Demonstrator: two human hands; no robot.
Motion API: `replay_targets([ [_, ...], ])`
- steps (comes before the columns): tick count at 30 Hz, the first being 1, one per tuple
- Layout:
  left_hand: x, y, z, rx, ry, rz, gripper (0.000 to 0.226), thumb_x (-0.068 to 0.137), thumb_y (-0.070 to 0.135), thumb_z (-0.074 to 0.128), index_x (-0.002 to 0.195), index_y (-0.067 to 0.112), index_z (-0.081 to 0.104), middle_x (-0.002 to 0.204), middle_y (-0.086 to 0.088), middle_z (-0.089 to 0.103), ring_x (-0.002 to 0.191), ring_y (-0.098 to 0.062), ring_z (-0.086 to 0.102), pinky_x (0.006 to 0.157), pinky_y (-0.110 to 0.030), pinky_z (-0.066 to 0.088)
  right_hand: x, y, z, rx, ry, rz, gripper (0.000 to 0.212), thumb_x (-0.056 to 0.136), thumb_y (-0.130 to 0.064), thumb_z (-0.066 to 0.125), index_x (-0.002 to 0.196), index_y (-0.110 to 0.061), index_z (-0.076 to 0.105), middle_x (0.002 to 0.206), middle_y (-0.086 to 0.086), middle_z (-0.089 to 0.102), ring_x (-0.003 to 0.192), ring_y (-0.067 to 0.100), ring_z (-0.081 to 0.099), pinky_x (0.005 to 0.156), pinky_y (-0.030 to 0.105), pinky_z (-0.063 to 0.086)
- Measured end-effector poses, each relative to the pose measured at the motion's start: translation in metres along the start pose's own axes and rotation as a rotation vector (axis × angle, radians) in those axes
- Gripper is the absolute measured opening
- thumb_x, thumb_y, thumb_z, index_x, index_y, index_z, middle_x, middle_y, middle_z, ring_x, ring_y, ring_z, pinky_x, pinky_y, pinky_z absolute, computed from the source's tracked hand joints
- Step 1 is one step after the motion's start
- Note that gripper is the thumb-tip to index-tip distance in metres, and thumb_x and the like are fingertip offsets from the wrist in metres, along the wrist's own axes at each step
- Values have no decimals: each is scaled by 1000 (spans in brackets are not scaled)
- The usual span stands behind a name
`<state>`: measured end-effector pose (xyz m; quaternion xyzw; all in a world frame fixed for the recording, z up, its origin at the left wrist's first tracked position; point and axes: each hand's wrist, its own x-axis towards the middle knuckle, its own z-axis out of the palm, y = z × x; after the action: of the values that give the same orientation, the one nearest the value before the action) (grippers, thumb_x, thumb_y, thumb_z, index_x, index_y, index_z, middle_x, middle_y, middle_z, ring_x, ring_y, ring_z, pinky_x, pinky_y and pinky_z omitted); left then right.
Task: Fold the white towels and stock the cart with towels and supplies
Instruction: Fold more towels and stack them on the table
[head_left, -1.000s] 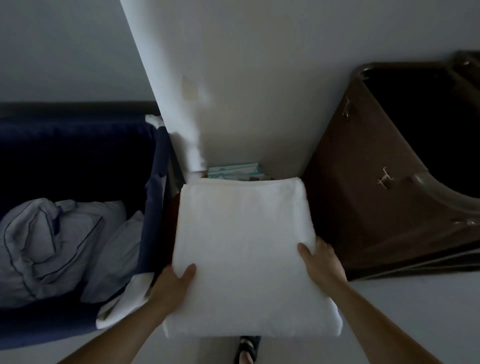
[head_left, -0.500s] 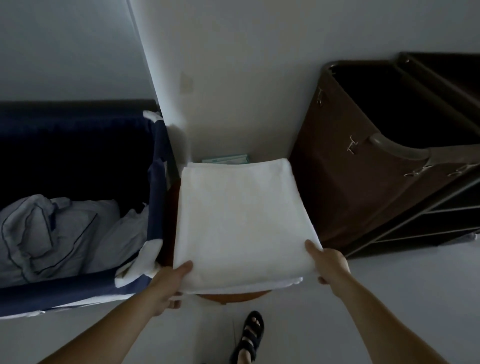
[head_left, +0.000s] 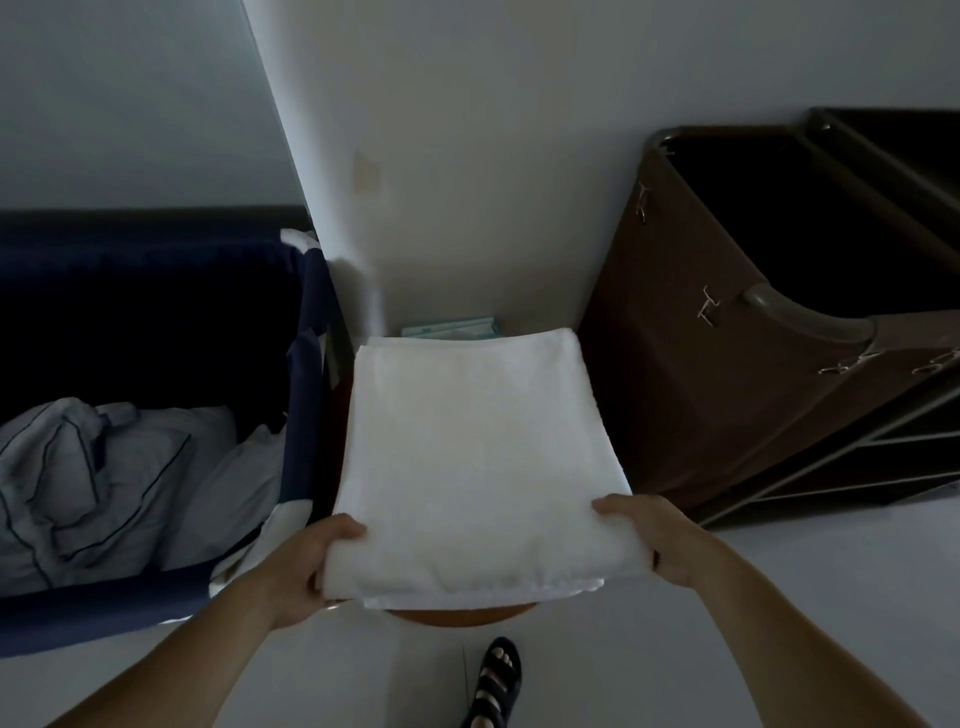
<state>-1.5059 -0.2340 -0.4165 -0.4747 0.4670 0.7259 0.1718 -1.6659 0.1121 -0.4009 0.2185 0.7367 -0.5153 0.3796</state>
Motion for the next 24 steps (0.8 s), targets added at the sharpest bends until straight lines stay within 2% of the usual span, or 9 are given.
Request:
replay_targets([
  [3, 2, 20, 12, 23, -24, -13, 31, 84, 24, 71, 107, 4, 70, 98, -19, 75, 98, -37, 66, 86, -47, 53, 7, -20, 5, -6, -26, 7, 35, 83, -29, 79, 102, -1, 72, 97, 16, 75, 92, 36, 70, 75, 43, 57],
  [7, 1, 47, 25, 172, 68, 21, 29, 84, 11, 70, 111, 0, 67, 89, -22, 74, 90, -40, 67, 85, -49, 54, 22, -33, 13, -140, 56, -95, 38, 81, -22, 80, 114, -11, 64, 106, 9, 71, 95, 29, 66, 90, 46, 54],
  [9, -8, 72, 33, 229, 94, 129, 27, 84, 6, 68, 111, 4, 67, 89, -20, 73, 86, -39, 66, 77, -44, 54, 19, -47, 14, -193, 130, -243, 36, 83, -17, 77, 115, -19, 60, 108, 5, 67, 91, 22, 63, 88, 41, 52],
  [12, -32, 118, 46, 229, 72, 334, 20, 87, 1, 64, 103, 13, 67, 82, -10, 72, 78, -31, 65, 66, -35, 50, -7, -92, 14, -232, 190, -511, 33, 88, -16, 72, 116, -22, 57, 106, 1, 63, 83, 15, 58, 74, 31, 45],
  [15, -59, 160, 55, 184, 7, 511, 30, 88, 2, 64, 115, 16, 64, 95, -7, 71, 85, -28, 65, 70, -37, 52, -30, -136, 11, -187, 225, -697, 33, 90, -21, 70, 118, -27, 54, 105, -4, 59, 92, 19, 56, 81, 34, 42],
  [17, -68, 173, 53, 148, -27, 609, 34, 88, 4, 64, 117, 22, 62, 106, -3, 69, 93, -26, 66, 74, -39, 53, -39, -152, 9, -87, 238, -760, 35, 89, -22, 71, 120, -28, 55, 104, -9, 61, 91, 15, 59, 79, 33, 46],
  [20, -62, 166, 43, 73, -55, 669, 34, 88, 3, 63, 114, 25, 64, 111, -3, 71, 97, -24, 69, 79, -42, 57, -39, -148, 6, 78, 249, -746, 33, 87, -20, 73, 116, -28, 57, 100, -15, 63, 88, 7, 60, 70, 27, 47],
  [22, -38, 143, 38, 65, -5, 646, 36, 88, -2, 61, 114, 22, 64, 103, -3, 74, 86, -21, 72, 68, -33, 60, -23, -127, 8, 119, 278, -670, 34, 86, -17, 75, 114, -25, 59, 95, -13, 64, 84, 8, 62, 69, 28, 49],
  [24, -2, 105, 33, 127, 110, 545, 36, 89, -5, 60, 118, 16, 63, 100, -6, 73, 80, -23, 69, 59, -30, 57, 2, -93, 13, 27, 277, -529, 34, 85, -18, 76, 115, -21, 59, 98, -5, 67, 83, 13, 63, 76, 33, 52],
])
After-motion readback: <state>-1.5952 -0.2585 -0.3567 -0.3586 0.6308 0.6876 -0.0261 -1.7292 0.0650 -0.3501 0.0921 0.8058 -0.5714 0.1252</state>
